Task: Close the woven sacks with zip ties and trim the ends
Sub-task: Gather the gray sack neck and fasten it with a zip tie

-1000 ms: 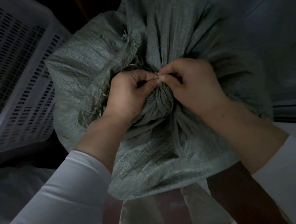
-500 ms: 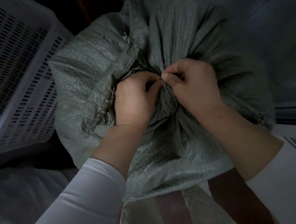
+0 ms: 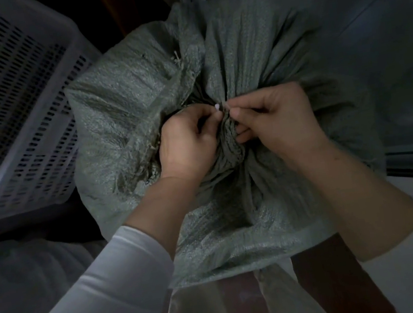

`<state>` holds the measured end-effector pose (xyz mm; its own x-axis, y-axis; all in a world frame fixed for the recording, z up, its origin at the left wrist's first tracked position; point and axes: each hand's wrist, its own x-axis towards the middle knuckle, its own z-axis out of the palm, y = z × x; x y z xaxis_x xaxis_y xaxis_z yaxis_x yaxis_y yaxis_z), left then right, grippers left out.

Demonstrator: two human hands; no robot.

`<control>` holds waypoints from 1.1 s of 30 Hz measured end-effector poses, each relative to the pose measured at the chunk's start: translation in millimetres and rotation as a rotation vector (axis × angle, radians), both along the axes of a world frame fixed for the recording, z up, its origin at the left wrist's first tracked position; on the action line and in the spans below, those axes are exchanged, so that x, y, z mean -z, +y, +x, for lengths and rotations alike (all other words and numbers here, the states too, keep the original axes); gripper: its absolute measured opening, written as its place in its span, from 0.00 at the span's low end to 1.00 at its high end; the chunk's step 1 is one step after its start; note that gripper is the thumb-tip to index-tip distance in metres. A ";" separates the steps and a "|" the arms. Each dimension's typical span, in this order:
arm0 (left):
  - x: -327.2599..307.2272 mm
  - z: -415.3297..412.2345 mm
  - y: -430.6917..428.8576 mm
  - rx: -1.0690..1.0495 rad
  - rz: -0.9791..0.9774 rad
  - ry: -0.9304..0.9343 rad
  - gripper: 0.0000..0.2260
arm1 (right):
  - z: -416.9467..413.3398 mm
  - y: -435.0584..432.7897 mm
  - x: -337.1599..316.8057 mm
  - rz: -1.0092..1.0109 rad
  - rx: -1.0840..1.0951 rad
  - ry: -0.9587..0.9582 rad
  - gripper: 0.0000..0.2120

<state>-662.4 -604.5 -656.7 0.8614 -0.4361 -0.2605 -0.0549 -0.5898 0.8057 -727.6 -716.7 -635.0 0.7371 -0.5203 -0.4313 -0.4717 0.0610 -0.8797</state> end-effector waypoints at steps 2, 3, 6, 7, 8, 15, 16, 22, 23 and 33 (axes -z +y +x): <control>2.8 0.7 0.6 -0.003 -0.025 0.023 0.11 | 2.0 -1.7 -2.3 0.050 0.016 0.010 0.08; 3.9 0.8 1.4 0.001 -0.032 0.025 0.11 | 3.6 -2.9 -3.4 0.076 0.028 0.008 0.05; 5.9 1.1 2.9 0.004 -0.050 0.014 0.11 | 7.7 -5.3 -4.2 0.121 0.034 0.009 0.08; 5.9 0.6 3.0 -0.004 -0.052 0.012 0.11 | 8.3 -5.7 -4.2 0.122 0.025 0.014 0.08; 6.6 0.2 2.9 -0.012 -0.055 0.012 0.11 | 8.9 -6.1 -4.5 0.123 0.018 0.023 0.09; 10.6 -1.6 1.8 -0.028 -0.076 -0.007 0.09 | 21.4 -12.3 -6.0 0.084 -0.043 0.159 0.08; 10.6 -1.7 1.4 -0.026 -0.074 -0.014 0.09 | 22.2 -12.6 -6.1 0.082 -0.053 0.169 0.08; 12.9 -2.3 -0.2 -0.042 -0.074 -0.040 0.09 | 23.5 -14.1 -6.7 0.096 -0.058 0.188 0.09; 13.6 -2.5 -0.5 -0.046 -0.076 -0.047 0.09 | 24.0 -14.5 -6.9 0.099 -0.056 0.193 0.09; 18.7 -3.7 -1.4 -0.046 -0.077 -0.146 0.08 | 24.4 -16.4 -8.8 0.115 -0.065 0.203 0.08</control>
<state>-666.1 -605.9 -675.5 0.9069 -0.4096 -0.0989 -0.1490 -0.5313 0.8340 -703.2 -733.0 -626.2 0.6593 -0.4137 -0.6278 -0.6444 0.1193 -0.7553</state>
